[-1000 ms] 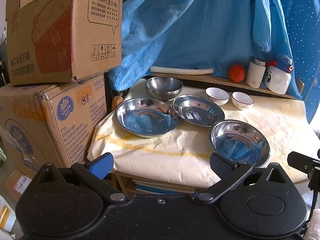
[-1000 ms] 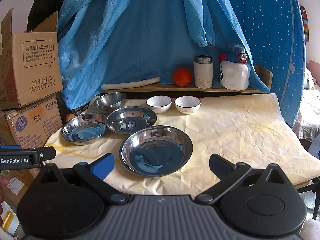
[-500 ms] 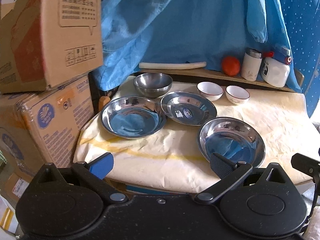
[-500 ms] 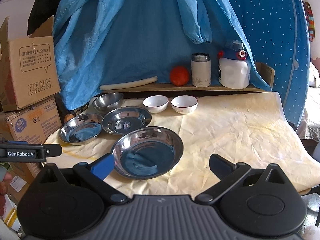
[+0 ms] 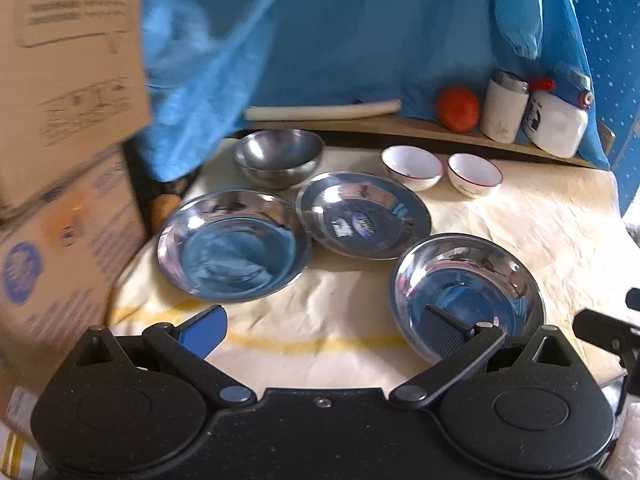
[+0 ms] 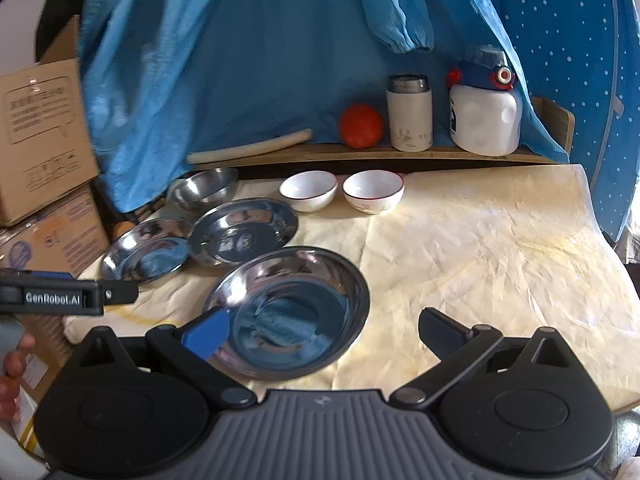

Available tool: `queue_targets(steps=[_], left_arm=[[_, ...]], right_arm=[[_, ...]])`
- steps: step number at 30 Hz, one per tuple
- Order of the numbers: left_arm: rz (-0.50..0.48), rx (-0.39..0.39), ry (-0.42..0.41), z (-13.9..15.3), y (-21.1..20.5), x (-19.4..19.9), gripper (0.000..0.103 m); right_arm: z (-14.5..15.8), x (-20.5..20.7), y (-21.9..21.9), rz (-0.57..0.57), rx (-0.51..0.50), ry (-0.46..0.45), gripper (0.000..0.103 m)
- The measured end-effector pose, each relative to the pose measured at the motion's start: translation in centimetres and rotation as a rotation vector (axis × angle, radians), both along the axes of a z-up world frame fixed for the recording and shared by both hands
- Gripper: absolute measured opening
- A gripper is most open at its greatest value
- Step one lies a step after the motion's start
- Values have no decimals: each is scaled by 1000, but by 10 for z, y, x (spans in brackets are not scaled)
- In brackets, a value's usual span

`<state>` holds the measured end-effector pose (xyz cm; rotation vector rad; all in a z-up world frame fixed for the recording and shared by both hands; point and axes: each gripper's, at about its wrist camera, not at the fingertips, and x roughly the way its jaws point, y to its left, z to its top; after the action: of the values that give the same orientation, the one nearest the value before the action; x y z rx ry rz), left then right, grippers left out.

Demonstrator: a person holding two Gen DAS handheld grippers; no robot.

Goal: Organize plates and bowls
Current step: 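Move the left tool toward the large steel plate while the right tool approaches it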

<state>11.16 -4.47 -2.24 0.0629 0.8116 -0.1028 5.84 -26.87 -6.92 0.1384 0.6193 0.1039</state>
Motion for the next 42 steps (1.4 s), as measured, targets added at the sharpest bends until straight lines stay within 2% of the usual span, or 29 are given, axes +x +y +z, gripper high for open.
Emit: queue_targets(steps=[6,13,20,29,33,37,42], left_arm=[[-90,-8,26,-11,-3,34,102],[-82,27,54,-15,24,63,102],[0,81,84,-19,64,91,102],[157,19,139,-26,87,95,102],[226,22,150,-29,87,94,102],[312,-11,174,-32,92,96,102],[389,-87,203,-40,94,97,94]], right_arm=[[-8,31,7,-30,-14,32,103],[-9,59,34,17,-17,28,103],[-9,94,65,104,-10,17,103],[1,136,86,278,-56,36,103],[7,163,93,399,-68,42,101],[11,188,113,527,-96,57,99],[9,221,138,683,-105,100,91]])
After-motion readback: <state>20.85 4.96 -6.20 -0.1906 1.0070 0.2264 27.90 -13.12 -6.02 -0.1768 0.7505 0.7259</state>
